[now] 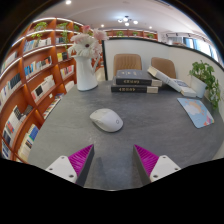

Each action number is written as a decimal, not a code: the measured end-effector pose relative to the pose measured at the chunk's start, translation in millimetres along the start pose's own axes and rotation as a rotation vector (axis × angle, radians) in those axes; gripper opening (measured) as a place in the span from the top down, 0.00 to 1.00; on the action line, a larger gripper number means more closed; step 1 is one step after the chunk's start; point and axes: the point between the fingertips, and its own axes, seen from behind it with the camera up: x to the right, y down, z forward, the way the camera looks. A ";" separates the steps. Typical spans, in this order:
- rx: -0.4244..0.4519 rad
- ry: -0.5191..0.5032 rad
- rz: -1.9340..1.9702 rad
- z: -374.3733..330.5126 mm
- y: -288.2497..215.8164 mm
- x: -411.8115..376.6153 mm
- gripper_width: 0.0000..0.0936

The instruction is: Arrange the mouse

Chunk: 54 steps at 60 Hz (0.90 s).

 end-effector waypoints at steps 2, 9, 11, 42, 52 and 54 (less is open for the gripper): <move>-0.001 0.002 0.003 9.6 -7.0 -1.4 0.16; -0.008 0.021 0.005 42.4 -29.3 -2.6 0.16; -0.009 0.025 0.004 50.8 -35.4 -2.7 0.16; -0.033 0.138 0.046 128.2 -96.6 17.6 0.27; -0.057 0.140 0.059 129.2 -96.4 22.1 0.43; -0.065 0.132 0.059 129.0 -95.3 22.3 0.44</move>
